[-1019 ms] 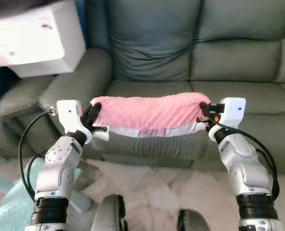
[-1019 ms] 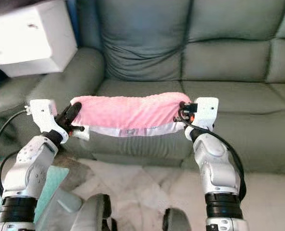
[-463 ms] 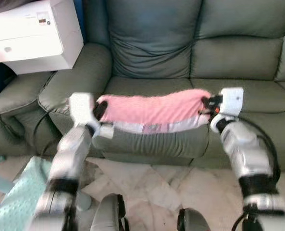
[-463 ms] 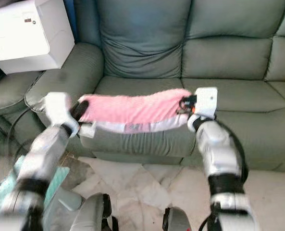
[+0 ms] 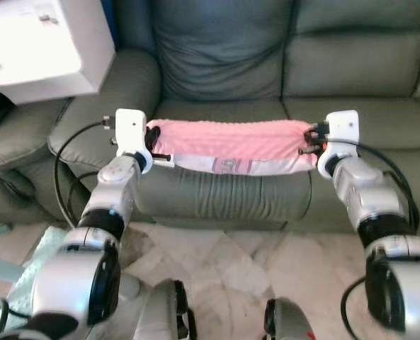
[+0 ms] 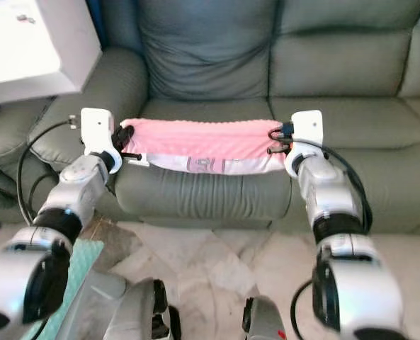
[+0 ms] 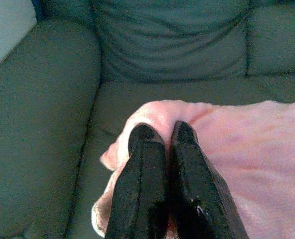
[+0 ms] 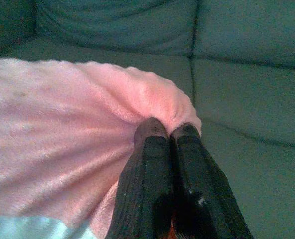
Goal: Move the pillow to the sofa
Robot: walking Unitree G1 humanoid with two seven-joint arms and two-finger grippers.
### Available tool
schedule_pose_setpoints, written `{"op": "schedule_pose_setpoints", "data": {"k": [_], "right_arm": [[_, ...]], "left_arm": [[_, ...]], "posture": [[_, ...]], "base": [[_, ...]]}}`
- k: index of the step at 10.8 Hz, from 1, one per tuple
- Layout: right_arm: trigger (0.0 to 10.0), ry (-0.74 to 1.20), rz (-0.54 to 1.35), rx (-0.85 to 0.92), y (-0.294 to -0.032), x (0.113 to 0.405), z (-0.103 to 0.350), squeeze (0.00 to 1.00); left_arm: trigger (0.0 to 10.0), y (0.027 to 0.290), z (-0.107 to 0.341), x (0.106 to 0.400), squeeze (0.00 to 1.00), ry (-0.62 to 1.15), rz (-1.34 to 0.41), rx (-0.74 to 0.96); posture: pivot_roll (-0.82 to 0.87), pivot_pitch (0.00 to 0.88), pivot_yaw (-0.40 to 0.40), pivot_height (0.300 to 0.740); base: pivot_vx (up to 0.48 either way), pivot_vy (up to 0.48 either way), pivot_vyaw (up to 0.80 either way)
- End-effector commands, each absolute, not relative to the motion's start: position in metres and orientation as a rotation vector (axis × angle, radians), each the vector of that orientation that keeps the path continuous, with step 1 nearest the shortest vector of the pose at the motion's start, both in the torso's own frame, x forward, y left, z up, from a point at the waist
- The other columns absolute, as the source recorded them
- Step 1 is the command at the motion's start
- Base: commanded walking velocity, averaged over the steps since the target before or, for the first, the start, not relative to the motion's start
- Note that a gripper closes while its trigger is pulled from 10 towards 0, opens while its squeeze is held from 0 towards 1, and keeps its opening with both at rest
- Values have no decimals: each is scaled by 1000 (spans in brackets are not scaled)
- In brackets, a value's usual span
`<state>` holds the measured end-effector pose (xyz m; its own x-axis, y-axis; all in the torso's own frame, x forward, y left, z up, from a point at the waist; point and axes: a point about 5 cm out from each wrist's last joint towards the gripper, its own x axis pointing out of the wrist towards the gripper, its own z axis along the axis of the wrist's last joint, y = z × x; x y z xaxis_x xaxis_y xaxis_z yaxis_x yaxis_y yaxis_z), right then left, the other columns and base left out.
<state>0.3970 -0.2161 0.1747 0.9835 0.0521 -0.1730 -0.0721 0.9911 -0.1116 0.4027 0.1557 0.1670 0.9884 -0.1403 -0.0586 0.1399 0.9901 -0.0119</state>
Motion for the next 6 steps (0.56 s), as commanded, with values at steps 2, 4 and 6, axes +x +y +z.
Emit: {"op": "schedule_pose_setpoints", "data": {"k": [2, 4, 6], "right_arm": [[10000, 117, 22, -135, -223, 403, 191, 0], [10000, 17, 57, -126, -215, 405, 204, 0], [10000, -11, 74, -85, -211, 406, 207, 0]], "left_arm": [[10000, 160, 184, 409, 0, 8, -93, -29], [10000, 159, 197, 411, 0, -62, -101, -115], [10000, 160, 206, 410, 0, -131, -133, -124]], "posture": [[-99, 238, 67, 645], [-95, 225, 62, 645], [-88, 208, 59, 645]], "base": [[0, 0, 0], [0, 0, 0], [0, 0, 0]]}}
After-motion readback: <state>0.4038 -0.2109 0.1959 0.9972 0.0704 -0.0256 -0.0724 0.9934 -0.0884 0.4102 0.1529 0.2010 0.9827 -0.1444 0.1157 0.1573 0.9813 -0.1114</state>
